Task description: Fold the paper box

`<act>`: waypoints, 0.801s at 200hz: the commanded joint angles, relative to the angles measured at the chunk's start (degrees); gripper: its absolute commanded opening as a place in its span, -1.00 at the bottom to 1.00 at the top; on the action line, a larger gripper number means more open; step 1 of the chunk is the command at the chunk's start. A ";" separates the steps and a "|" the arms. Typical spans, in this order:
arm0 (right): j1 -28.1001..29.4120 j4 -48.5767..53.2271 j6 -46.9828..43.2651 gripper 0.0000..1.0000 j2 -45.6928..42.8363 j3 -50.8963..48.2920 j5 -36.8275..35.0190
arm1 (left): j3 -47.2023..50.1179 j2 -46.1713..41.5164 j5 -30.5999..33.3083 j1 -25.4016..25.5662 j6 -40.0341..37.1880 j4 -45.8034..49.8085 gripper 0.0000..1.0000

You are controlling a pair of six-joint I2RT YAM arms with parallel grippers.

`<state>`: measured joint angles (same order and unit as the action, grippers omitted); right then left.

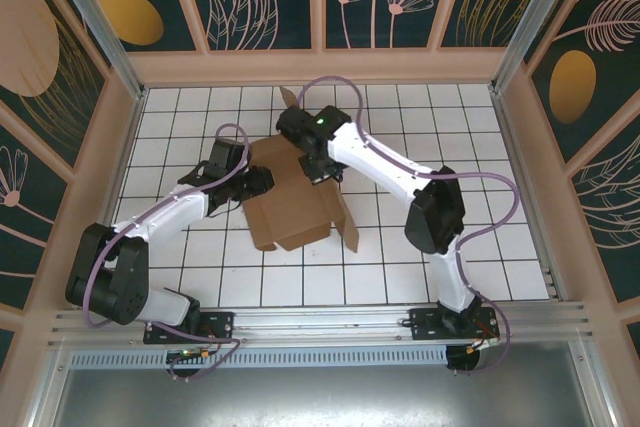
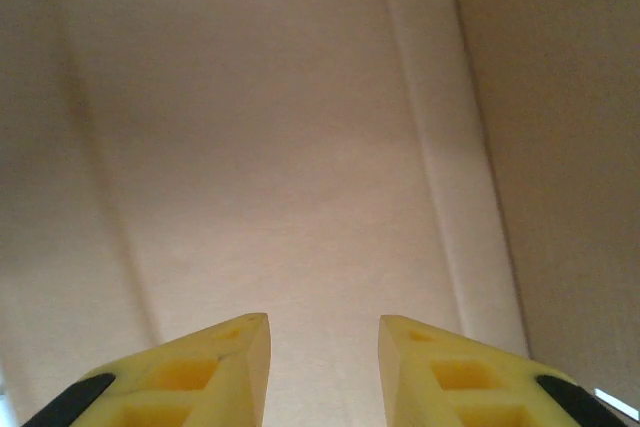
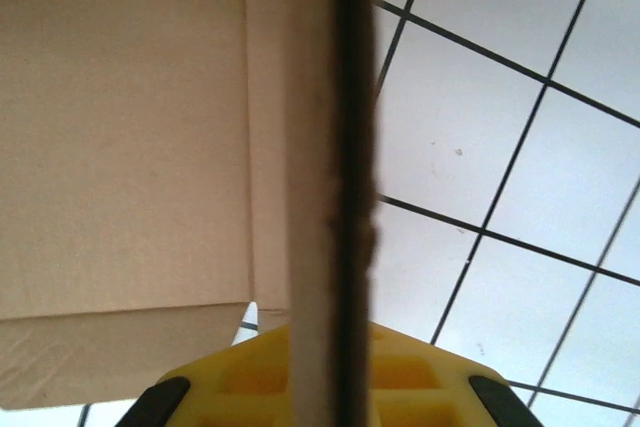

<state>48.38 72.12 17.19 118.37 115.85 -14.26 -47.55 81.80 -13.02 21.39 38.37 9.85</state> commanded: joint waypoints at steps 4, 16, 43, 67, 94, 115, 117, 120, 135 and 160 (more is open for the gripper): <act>-4.08 -7.33 -0.49 -0.76 -7.69 -6.60 12.53 | -0.76 0.90 -3.41 0.07 -0.83 -0.12 -0.32; -6.44 -12.37 0.18 -0.76 -11.57 -12.32 16.96 | -0.44 1.46 -4.28 0.06 -0.67 -0.53 -0.32; -11.92 -22.57 1.02 -0.67 -18.99 -25.56 27.30 | 0.46 3.38 -6.47 0.07 -0.32 -1.60 -0.32; -16.21 -29.60 2.42 -0.54 -23.77 -35.39 33.63 | 1.05 4.74 -7.53 0.15 -0.14 -2.54 -0.32; -20.83 -33.88 2.35 -0.23 -27.61 -43.17 36.50 | 0.58 5.94 -6.24 0.15 -0.50 -1.61 -0.32; -24.41 -34.90 1.37 -0.02 -29.65 -47.05 35.75 | -0.49 5.29 -3.19 0.07 -1.30 0.28 -0.32; -24.74 -35.04 1.38 -0.01 -29.87 -47.48 35.48 | -0.65 5.16 -2.88 0.06 -1.48 0.55 -0.32; -25.24 -35.06 1.36 0.04 -30.09 -47.98 34.93 | -0.86 5.01 -2.51 0.07 -1.68 0.87 -0.32; -27.82 -34.83 1.44 0.10 -30.59 -50.07 32.35 | -1.87 4.53 -1.45 0.08 -2.40 2.09 -0.32; -30.13 -36.51 1.74 0.13 -30.71 -53.91 32.81 | -3.11 4.12 -0.80 0.12 -2.65 2.94 -0.31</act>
<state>19.73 38.46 18.59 89.32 65.28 18.94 -48.29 87.15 -15.84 21.39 37.30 10.74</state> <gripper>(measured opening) 0.558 0.342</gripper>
